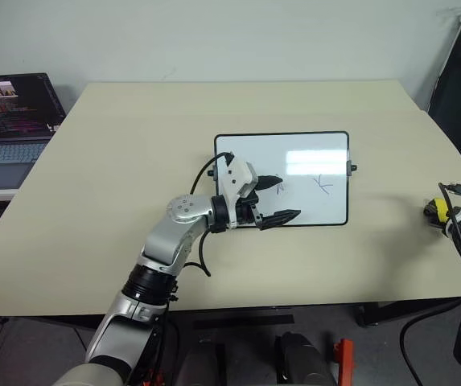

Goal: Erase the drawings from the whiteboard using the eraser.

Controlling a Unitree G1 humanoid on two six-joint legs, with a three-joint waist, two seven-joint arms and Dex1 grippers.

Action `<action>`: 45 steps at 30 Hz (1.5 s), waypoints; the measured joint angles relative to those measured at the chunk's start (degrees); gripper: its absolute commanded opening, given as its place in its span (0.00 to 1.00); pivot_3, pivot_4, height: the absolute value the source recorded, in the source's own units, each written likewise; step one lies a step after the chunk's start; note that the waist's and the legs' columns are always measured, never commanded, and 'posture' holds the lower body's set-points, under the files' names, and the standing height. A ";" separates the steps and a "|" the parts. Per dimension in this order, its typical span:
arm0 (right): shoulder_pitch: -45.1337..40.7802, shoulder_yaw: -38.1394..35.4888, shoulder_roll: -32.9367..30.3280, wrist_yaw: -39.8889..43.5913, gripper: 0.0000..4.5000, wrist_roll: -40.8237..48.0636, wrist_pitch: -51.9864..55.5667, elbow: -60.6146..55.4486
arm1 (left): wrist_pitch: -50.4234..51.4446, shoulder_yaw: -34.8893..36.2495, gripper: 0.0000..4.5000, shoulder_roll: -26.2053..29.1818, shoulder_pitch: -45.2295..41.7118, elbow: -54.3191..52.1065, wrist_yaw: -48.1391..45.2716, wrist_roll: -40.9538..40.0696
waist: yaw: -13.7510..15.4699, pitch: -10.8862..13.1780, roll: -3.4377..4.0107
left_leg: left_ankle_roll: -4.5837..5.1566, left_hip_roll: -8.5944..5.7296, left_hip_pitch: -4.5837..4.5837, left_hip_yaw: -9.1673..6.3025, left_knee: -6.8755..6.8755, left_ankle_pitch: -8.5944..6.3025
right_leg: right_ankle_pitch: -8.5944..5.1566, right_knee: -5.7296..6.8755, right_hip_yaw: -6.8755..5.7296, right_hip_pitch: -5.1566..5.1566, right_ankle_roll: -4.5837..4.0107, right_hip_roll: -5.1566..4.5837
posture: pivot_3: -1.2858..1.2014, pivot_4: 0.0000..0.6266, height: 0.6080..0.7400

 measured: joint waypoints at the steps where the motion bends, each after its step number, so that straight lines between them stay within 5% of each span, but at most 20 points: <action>1: -0.01 0.03 0.04 0.06 0.62 -0.01 -0.05 0.19 | 0.00 0.00 1.00 0.04 0.00 0.00 0.03 0.00 | 0.00 0.00 0.00 | 0.00 0.00 0.00 0.00 0.00 0.00 | 0.00 0.00 0.00 0.00 0.00 0.00 | 0.52 0.24 1.00; 6: -0.11 0.07 0.20 0.04 0.24 -0.04 -0.95 0.41 | -0.01 0.00 1.00 0.09 0.00 0.00 0.65 0.05 | 0.00 0.00 0.00 | 0.00 0.00 0.00 0.00 0.00 0.00 | 0.00 0.00 0.00 0.00 0.00 0.00 | 0.52 0.24 1.00; 10: 0.29 0.02 0.18 0.80 0.23 0.17 -1.54 -1.40 | -0.02 0.01 1.00 0.26 0.00 0.00 0.58 0.05 | -0.01 0.00 0.00 | 0.00 0.00 0.00 0.00 0.00 0.00 | 0.00 0.00 0.01 -0.01 0.00 0.00 | 0.52 0.24 1.00; 17: 3.77 0.87 -3.84 17.62 0.23 10.38 -0.80 -35.80 | -0.48 4.05 1.00 7.30 0.85 0.03 -1.69 -0.14 | -0.51 0.14 0.25 | 0.00 0.06 0.02 -0.08 -0.02 0.00 | -0.01 0.07 -0.01 -0.07 0.01 0.09 | 0.52 0.24 1.00; 22: -2.69 14.41 -2.33 26.50 0.23 13.10 -0.36 -51.98 | -4.47 12.23 1.00 14.81 9.41 -0.98 -7.11 -3.37 | -1.22 0.12 0.06 | 0.00 0.18 0.02 -0.19 -0.01 -0.01 | -0.03 0.05 -0.16 -0.04 -0.05 0.14 | 0.52 0.24 1.00; 26: -5.62 32.39 3.79 29.19 0.23 1.08 -9.91 -44.52 | -6.77 17.74 1.00 20.11 16.22 -2.28 -9.04 -4.13 | -0.41 0.19 -0.03 | -0.01 0.10 -0.08 -0.16 0.00 0.00 | -0.02 0.05 -0.25 -0.10 -0.06 -0.01 | 0.52 0.24 1.00; 30: -10.45 41.72 10.62 30.63 0.23 -8.28 -21.95 -32.87 | -9.10 20.74 1.00 22.40 19.93 -2.77 -7.70 -2.93 | 0.60 0.21 -0.06 | -0.02 0.11 -0.15 -0.19 0.00 0.00 | -0.03 0.02 -0.32 -0.16 -0.09 -0.04 | 0.52 0.24 1.00; 45: -23.82 47.33 21.93 29.20 0.23 -23.73 -49.45 5.07 | -5.04 22.31 1.00 22.40 25.52 -10.57 -1.53 -3.11 | 0.49 0.19 -0.11 | -0.05 0.16 0.29 -0.26 0.00 0.01 | -0.06 0.36 -0.37 0.10 -0.29 0.01 | 0.52 0.24 1.00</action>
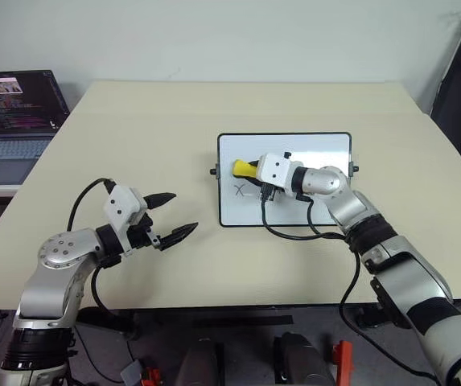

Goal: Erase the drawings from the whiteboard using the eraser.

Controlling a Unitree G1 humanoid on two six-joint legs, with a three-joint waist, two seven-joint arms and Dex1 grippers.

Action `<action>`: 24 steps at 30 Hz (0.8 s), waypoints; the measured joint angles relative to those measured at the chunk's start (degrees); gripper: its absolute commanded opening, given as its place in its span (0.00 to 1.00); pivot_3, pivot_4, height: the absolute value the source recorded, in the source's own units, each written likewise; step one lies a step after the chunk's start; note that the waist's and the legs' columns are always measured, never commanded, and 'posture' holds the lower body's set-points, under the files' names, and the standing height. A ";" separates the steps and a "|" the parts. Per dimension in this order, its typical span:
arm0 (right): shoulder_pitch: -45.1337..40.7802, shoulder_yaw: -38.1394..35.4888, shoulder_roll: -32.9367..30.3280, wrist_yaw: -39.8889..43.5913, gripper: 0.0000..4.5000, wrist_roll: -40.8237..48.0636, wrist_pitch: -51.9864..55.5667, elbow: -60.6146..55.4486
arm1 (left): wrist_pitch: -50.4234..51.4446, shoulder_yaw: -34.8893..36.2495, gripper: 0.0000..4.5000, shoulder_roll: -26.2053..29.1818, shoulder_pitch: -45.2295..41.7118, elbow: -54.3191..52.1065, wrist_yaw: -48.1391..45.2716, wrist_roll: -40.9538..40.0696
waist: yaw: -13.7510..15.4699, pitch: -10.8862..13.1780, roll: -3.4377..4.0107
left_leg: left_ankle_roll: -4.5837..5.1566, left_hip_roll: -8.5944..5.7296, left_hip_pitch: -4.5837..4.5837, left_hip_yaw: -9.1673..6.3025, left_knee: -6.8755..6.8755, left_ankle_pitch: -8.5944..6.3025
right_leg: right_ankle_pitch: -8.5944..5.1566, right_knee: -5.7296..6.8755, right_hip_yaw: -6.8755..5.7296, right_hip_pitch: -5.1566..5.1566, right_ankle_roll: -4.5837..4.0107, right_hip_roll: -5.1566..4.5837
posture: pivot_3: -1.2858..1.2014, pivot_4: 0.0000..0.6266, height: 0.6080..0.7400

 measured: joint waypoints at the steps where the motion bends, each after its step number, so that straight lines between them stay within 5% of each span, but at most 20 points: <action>1: -0.04 0.29 0.00 0.78 0.23 -0.70 -0.36 0.25 | 0.19 0.00 1.00 0.00 0.01 -0.05 0.07 0.00 | -0.02 -0.02 -0.03 | 0.01 0.01 0.04 -0.01 0.01 0.02 | 0.00 0.01 0.00 0.03 -0.01 0.03 | 0.52 0.24 1.00; 8: 6.44 3.15 -0.42 12.26 0.23 -1.04 0.20 -5.40 | 1.60 0.00 1.00 0.17 -0.03 -1.40 0.88 -0.10 | -0.27 -0.15 -0.14 | 0.04 0.04 0.47 -0.03 0.00 0.04 | 0.00 -0.02 0.01 0.45 -0.02 0.07 | 0.52 0.24 1.00; 12: 7.17 3.72 -0.16 12.01 0.23 -1.65 1.86 -5.97 | 2.53 -0.04 1.00 0.76 -0.34 -1.68 0.84 -0.09 | -0.46 -0.15 -0.14 | 0.04 0.05 0.89 -0.08 0.00 0.04 | -0.25 -0.02 -0.03 0.85 -0.38 0.07 | 0.52 0.24 1.00; 20: -2.84 -1.32 1.23 -7.05 0.22 -5.53 3.57 2.86 | 2.76 -1.35 1.00 0.97 -2.34 -1.58 0.32 -0.04 | -0.43 -0.16 -0.17 | 0.06 0.04 0.89 -0.14 -0.02 0.30 | -0.15 -0.05 -0.06 0.84 -0.32 0.07 | 0.52 0.24 1.00; 24: -3.16 -1.88 2.24 -10.15 0.22 -5.82 3.28 3.58 | 2.75 -2.27 1.00 0.95 -3.41 -1.45 0.25 -0.02 | -0.62 -0.16 -0.17 | 0.06 0.05 0.84 -0.10 -0.12 0.29 | -0.08 -0.07 -0.03 0.80 -0.57 0.07 | 0.52 0.24 1.00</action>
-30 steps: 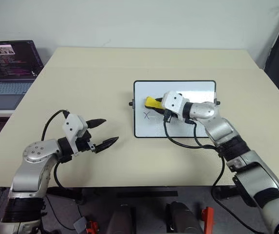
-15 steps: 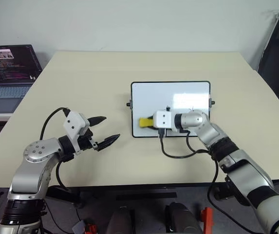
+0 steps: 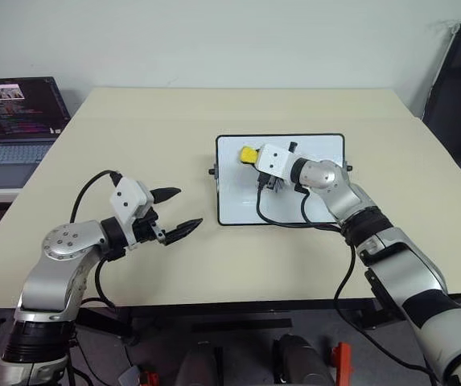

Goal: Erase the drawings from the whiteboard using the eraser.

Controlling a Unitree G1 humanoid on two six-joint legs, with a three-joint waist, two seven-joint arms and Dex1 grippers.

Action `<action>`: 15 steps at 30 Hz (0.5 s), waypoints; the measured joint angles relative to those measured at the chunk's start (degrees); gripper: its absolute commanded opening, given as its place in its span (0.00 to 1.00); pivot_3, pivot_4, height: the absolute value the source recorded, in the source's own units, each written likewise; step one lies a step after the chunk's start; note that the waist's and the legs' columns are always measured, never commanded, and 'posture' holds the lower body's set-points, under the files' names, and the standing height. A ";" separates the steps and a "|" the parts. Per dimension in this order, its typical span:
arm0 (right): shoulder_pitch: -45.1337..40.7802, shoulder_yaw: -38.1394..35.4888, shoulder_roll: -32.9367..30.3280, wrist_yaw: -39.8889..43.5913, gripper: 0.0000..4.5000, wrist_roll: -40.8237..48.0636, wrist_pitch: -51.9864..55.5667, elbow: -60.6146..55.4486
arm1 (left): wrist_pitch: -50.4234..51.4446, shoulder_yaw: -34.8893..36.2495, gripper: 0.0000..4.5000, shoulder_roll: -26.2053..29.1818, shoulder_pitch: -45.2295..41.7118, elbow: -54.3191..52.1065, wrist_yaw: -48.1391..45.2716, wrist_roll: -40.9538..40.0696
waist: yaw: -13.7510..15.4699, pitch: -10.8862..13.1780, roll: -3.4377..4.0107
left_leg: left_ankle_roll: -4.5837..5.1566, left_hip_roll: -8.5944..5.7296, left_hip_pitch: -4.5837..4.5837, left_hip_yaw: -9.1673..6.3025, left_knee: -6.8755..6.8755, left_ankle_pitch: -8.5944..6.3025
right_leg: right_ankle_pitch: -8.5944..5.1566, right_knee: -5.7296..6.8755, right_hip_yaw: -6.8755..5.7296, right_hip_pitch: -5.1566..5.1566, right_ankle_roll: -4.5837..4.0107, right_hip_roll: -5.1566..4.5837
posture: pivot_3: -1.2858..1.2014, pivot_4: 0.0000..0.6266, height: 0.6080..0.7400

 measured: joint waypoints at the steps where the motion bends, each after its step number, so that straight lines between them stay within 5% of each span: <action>1: 0.16 0.03 0.04 0.38 0.22 -0.08 -0.02 -0.30 | 0.00 -0.12 1.00 -0.02 -0.14 0.07 -0.09 0.00 | -0.02 0.00 0.00 | 0.00 0.01 0.00 0.00 -0.01 0.00 | -0.01 -0.01 -0.01 0.00 0.01 0.00 | 0.52 0.24 1.00; 15: 17.78 1.03 -4.44 24.78 0.22 7.70 5.47 -20.95 | -0.13 -2.13 1.00 0.24 -4.21 2.25 -3.19 -0.01 | 0.37 0.18 0.02 | -0.01 0.08 -0.24 -0.11 -0.02 -0.01 | -0.15 -0.16 -0.19 -0.08 0.25 0.06 | 0.52 0.24 1.00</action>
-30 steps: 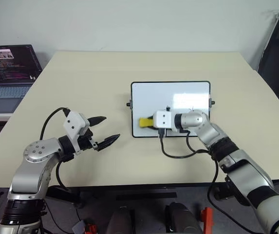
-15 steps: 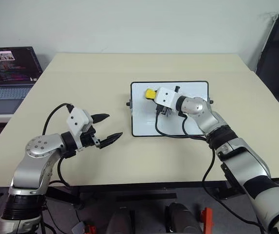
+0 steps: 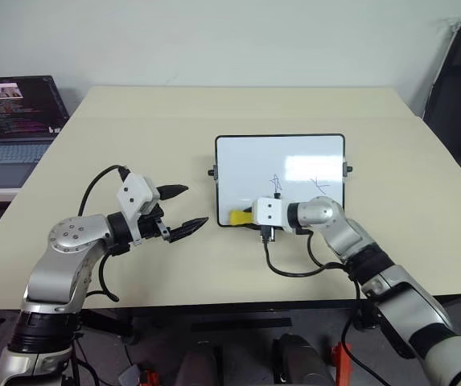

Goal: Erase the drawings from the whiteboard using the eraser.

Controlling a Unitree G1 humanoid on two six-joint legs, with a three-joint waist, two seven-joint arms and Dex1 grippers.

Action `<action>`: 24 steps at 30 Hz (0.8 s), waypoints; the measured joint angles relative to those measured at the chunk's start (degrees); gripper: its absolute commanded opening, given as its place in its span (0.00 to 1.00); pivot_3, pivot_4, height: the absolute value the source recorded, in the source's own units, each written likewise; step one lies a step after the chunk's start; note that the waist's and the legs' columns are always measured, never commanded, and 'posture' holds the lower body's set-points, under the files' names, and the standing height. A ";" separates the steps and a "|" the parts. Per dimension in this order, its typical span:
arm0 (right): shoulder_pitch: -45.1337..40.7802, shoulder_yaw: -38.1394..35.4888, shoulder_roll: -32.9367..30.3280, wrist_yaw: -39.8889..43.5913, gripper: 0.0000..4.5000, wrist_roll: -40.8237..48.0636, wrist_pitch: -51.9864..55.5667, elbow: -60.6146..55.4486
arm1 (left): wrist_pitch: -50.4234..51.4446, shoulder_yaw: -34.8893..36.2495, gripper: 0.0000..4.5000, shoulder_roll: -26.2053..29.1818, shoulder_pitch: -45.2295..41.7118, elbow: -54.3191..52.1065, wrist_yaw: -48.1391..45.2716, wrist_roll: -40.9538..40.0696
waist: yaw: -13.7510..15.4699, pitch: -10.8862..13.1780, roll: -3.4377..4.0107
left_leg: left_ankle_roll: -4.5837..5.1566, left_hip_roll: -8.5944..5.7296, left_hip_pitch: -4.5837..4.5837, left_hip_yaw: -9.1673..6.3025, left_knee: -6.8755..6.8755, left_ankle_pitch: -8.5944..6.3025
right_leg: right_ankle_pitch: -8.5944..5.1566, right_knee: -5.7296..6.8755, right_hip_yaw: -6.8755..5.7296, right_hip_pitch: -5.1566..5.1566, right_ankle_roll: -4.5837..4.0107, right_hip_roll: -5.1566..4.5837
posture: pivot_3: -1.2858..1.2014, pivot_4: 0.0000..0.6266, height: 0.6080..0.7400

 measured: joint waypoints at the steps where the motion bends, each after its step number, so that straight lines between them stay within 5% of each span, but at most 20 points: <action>1: 0.81 -2.32 -1.16 0.75 0.22 2.69 2.57 -3.00 | -0.04 -0.35 1.00 0.08 -0.75 0.50 -0.57 0.10 | 0.07 0.08 0.04 | 0.00 0.00 -0.08 -0.01 0.00 0.00 | 0.02 -0.01 -0.01 -0.06 0.01 -0.01 | 0.52 0.24 1.00; 7: 1.38 -20.98 -10.95 2.14 0.22 20.25 23.98 -24.87 | -1.27 -1.53 1.00 0.39 -6.78 4.67 -3.31 0.54 | 0.80 0.12 0.06 | -0.05 0.01 -1.09 -0.09 0.00 -0.03 | 0.33 0.07 -0.18 -1.06 0.08 0.00 | 0.52 0.24 1.00; 12: 18.61 -33.98 -27.26 4.36 0.22 23.30 32.94 -31.64 | -1.32 -1.06 1.00 2.79 -8.60 6.34 -6.06 0.23 | 1.95 0.11 0.04 | -0.17 -0.01 -1.22 -0.26 -0.05 -0.45 | -0.15 -0.23 -0.55 -0.90 0.10 -0.12 | 0.52 0.24 1.00; 17: 28.48 -38.40 -32.13 5.23 0.22 24.09 33.49 -32.54 | -1.70 -0.77 1.00 3.34 -9.31 8.88 -8.67 0.12 | 0.69 0.19 0.17 | -0.08 0.02 -1.17 -0.22 -0.04 -0.53 | -0.23 -0.11 -0.50 -0.93 0.10 -0.08 | 0.52 0.24 1.00; 24: 29.25 -40.18 -33.63 5.13 0.22 24.29 32.04 -32.51 | -1.64 -0.78 1.00 3.31 -10.61 9.27 -10.10 -0.07 | 0.58 0.19 0.17 | -0.09 0.01 -1.06 -0.23 0.09 -0.51 | -0.40 -0.02 -0.50 -0.80 0.35 -0.07 | 0.52 0.24 1.00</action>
